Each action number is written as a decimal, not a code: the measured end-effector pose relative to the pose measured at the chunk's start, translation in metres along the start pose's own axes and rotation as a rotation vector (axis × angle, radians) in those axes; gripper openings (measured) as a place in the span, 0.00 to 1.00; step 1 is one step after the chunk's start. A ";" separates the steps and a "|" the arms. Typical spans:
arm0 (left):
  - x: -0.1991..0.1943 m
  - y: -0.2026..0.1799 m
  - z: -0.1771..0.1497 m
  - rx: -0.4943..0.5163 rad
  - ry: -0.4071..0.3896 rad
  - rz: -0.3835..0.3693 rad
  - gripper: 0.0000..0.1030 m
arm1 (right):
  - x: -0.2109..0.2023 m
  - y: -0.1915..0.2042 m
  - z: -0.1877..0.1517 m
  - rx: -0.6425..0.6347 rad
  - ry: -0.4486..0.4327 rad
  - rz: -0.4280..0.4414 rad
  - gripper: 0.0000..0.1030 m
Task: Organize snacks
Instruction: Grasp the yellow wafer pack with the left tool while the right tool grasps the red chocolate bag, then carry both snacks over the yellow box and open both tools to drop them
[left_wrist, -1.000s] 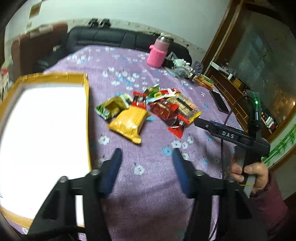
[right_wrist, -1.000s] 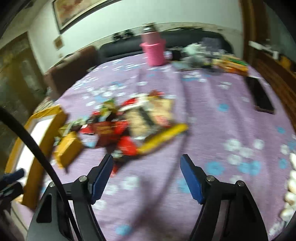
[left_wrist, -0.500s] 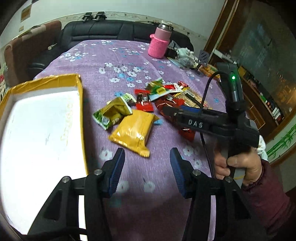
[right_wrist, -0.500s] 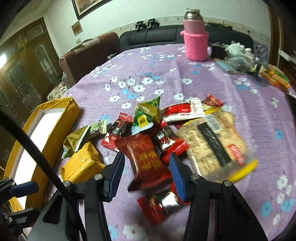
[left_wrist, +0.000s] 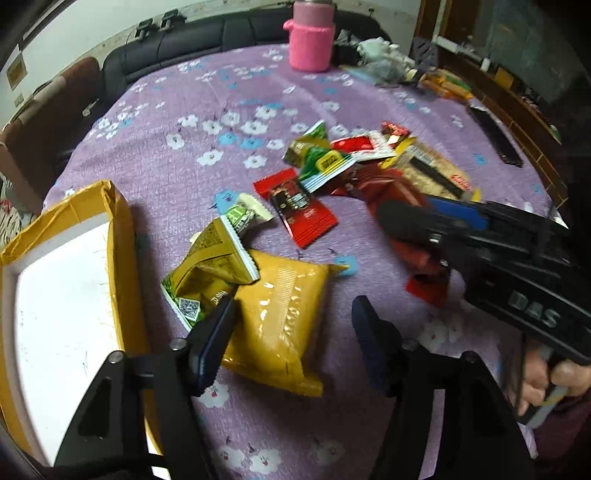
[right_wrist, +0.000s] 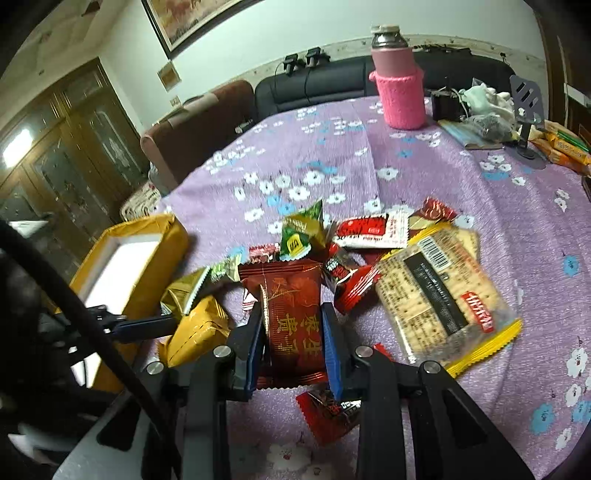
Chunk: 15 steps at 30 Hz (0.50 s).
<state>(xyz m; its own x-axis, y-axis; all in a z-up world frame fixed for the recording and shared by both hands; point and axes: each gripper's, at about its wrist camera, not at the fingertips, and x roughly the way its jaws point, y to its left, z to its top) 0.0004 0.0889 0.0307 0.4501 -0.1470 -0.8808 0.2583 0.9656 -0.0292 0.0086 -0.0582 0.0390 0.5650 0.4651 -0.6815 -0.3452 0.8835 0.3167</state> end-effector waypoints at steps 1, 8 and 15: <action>0.002 0.001 0.001 -0.004 0.008 0.001 0.69 | 0.000 -0.001 0.000 0.005 0.002 0.004 0.27; 0.021 -0.004 0.002 0.011 0.063 0.037 0.74 | -0.001 -0.004 0.000 0.028 0.011 0.011 0.27; 0.007 0.003 -0.004 -0.056 -0.016 0.028 0.46 | -0.004 -0.006 -0.001 0.039 -0.003 0.014 0.27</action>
<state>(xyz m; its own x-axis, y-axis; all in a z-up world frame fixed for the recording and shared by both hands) 0.0011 0.0913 0.0229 0.4704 -0.1225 -0.8739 0.1970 0.9799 -0.0313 0.0077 -0.0657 0.0395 0.5625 0.4779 -0.6747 -0.3238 0.8782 0.3521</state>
